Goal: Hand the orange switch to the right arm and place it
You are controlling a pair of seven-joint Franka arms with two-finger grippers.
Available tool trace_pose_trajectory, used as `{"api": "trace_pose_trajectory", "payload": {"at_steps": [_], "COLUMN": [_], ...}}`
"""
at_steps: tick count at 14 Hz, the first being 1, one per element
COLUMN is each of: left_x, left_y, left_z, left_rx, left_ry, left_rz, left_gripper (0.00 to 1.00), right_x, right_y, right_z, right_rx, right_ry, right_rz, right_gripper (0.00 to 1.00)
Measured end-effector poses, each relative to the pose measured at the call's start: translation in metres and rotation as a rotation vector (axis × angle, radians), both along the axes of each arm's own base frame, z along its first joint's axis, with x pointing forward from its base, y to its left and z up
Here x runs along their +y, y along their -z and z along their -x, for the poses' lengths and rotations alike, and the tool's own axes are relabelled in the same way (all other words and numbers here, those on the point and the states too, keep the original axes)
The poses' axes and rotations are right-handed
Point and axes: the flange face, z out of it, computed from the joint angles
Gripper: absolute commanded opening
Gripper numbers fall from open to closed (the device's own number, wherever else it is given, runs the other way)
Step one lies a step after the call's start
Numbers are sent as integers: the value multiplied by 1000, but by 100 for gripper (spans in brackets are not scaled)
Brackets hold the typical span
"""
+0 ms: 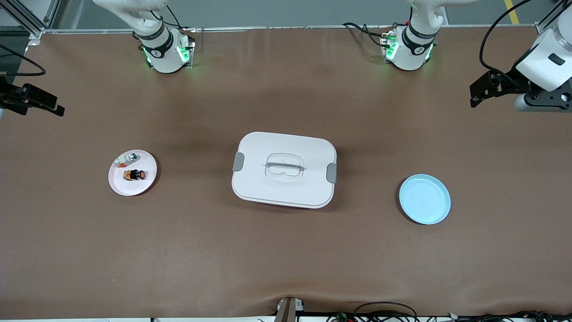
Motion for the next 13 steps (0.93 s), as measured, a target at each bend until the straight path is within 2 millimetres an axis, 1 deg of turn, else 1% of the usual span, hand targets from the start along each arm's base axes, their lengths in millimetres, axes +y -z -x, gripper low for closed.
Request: {"api": "trace_pose_trajectory", "payload": {"at_steps": [6,11,13], "left_x": [7,7,8], "left_y": [-3,-4,-4], "left_z": [-1,-1,-1], "left_rx": [-7,-9,-9], "left_ry": [-12,-14,-14], "left_rz": [1,2,2], "left_gripper": [100,100,100], "right_x": [27,26,25], "right_y": [-1,0,3], "right_z": [2,4,10], "right_rx": [0,-11,-27], "right_ry": [-51,-49,-45], "right_rz": [8,12,14], "right_gripper": [100,100,100]}}
